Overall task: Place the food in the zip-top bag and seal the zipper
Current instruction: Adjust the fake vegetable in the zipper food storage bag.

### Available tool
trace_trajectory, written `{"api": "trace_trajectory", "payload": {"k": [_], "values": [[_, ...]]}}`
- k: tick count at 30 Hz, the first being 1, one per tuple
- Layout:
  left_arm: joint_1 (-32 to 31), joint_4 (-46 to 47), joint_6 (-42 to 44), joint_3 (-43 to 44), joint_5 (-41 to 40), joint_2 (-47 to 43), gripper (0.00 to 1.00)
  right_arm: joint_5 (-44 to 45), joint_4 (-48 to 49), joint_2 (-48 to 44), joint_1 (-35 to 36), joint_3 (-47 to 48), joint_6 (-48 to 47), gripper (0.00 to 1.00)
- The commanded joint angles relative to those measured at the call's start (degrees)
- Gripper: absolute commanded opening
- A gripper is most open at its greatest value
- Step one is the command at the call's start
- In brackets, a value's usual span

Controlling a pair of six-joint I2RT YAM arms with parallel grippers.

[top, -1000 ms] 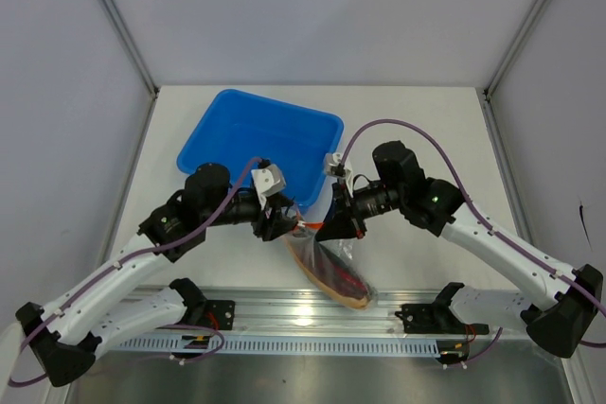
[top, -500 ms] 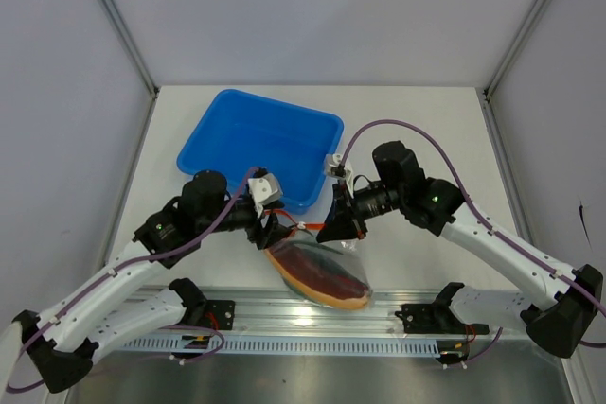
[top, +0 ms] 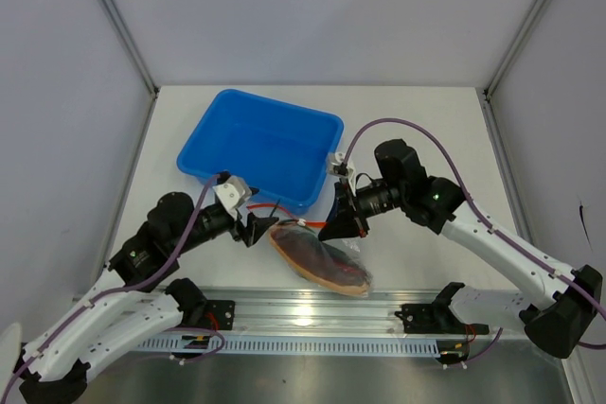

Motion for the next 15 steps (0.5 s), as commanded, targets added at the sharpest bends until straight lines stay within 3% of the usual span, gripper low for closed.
{"api": "trace_trajectory", "payload": {"k": [1, 7, 15], "values": [[-0.2, 3.1, -1.7, -1.2, -1.9, -2.0, 0.78, -3.3, 1.4, 0.0, -0.3, 0.9, -1.4, 0.00], [-0.2, 9.5, 4.6, -0.5, 13.4, -3.8, 0.76, -5.5, 0.5, 0.6, -0.2, 1.2, -1.4, 0.00], [-0.3, 10.1, 6.3, 4.4, 28.8, 6.5, 0.81, -5.7, 0.0, 1.0, 0.6, 1.7, -1.2, 0.00]]}}
